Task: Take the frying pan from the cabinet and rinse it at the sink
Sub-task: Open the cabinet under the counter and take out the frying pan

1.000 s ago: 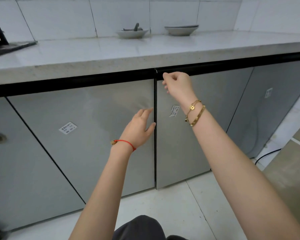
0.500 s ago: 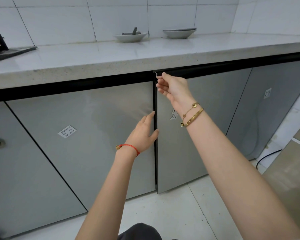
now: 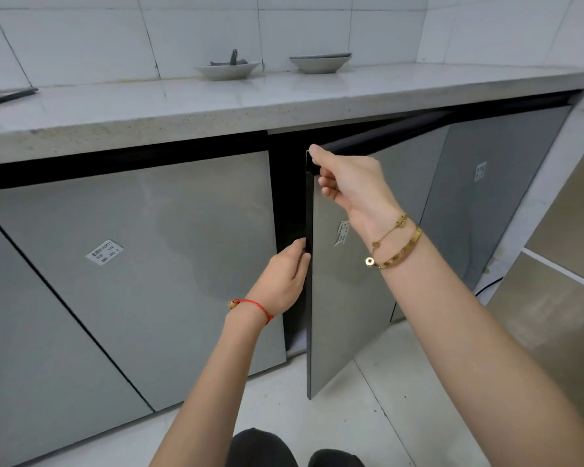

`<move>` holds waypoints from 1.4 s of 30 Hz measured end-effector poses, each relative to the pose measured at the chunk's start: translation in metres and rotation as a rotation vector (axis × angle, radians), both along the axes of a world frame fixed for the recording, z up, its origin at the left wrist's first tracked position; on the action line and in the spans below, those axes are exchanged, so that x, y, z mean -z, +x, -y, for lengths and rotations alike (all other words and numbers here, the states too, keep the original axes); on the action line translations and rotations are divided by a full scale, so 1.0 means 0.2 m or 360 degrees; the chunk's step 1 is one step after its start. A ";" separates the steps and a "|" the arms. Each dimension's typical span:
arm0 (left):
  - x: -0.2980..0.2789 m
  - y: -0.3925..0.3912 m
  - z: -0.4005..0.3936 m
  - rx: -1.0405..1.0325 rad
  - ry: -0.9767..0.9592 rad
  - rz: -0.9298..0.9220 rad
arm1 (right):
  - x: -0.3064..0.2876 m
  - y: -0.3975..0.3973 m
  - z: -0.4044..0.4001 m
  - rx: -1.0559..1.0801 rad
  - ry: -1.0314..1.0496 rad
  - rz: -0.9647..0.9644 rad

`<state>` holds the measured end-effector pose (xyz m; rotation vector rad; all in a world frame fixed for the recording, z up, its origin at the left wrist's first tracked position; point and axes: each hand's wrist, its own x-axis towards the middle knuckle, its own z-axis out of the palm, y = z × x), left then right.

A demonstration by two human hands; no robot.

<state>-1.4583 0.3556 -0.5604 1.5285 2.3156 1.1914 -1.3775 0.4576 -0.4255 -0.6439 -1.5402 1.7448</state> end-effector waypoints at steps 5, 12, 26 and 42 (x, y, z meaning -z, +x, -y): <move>-0.01 0.16 -0.01 0.0077 -0.0049 -0.0143 | 0.01 0.18 -0.01 0.0028 0.0050 0.0039; -0.03 0.34 -0.06 0.0206 -0.0171 -0.0268 | 0.01 0.44 -0.01 0.0099 0.0096 0.0008; 0.01 0.65 -0.28 0.0591 -0.0007 -0.0554 | 0.04 0.91 -0.11 0.0844 0.1016 0.0273; 0.06 1.10 -0.74 0.0537 0.0303 -0.0739 | 0.11 1.37 -0.37 0.1639 0.2158 0.0834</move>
